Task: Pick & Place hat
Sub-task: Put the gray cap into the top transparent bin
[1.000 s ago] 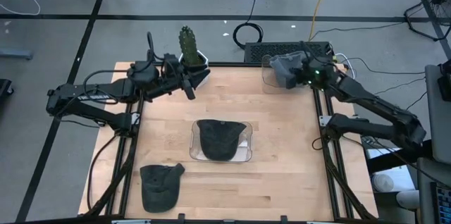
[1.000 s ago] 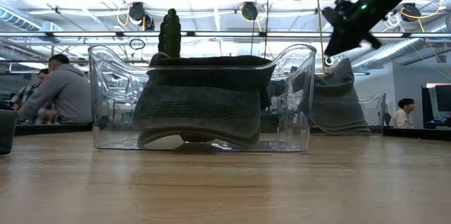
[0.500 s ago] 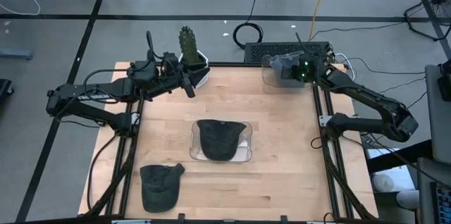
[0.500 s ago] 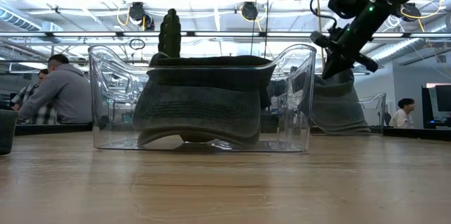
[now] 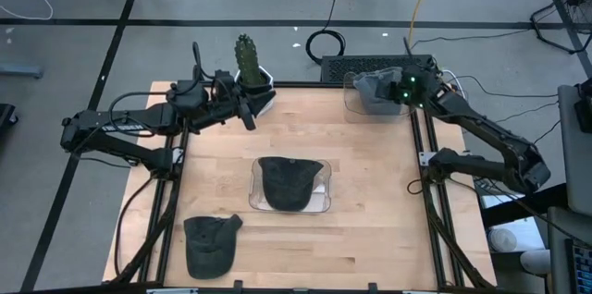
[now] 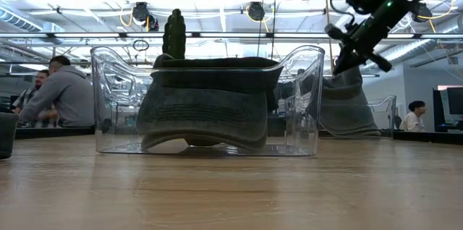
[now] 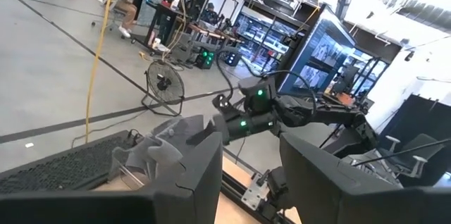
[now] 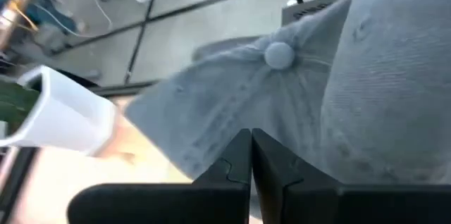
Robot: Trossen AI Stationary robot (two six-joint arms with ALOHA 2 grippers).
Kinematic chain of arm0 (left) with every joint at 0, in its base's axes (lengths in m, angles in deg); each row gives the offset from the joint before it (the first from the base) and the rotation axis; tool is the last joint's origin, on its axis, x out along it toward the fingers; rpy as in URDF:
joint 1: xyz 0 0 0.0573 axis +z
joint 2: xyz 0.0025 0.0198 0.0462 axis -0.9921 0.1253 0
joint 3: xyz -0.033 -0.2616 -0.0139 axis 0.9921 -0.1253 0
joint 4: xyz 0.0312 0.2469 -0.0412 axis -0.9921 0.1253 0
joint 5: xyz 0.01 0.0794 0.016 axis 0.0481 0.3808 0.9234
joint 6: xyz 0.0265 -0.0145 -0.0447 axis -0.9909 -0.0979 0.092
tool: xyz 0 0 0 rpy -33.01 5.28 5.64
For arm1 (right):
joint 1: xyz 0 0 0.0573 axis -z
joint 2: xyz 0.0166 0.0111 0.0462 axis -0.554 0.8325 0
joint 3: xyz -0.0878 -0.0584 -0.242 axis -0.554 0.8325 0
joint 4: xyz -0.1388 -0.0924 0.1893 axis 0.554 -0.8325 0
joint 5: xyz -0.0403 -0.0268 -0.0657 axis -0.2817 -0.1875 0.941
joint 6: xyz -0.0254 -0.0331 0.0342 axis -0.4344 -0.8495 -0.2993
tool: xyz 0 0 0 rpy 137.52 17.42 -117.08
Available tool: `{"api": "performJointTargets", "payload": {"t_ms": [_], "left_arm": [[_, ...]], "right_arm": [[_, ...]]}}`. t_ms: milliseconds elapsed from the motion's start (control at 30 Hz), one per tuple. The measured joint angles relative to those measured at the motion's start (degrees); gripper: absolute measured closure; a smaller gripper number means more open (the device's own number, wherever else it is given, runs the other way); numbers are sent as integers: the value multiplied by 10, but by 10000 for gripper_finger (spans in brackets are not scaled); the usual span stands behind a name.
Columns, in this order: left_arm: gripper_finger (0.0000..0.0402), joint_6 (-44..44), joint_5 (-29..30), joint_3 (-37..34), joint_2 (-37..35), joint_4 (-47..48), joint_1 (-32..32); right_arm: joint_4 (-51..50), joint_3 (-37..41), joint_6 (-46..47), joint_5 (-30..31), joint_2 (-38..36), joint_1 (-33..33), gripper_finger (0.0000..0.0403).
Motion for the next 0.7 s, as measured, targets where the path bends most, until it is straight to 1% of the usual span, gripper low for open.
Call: {"api": "performJointTargets", "payload": {"t_ms": [100,233,400,700], "left_arm": [[250,-2,0,0,0,3,-1],[250,-2,2,0,0,3,-1],[250,-3,2,0,0,3,0],[250,-1,2,0,0,3,0]], "right_arm": [[1,0,19,0,-15,-9,402],[0,0,42,3,-12,-25,403],[-10,0,54,0,18,-39,403],[32,0,59,18,96,-41,403]]}}
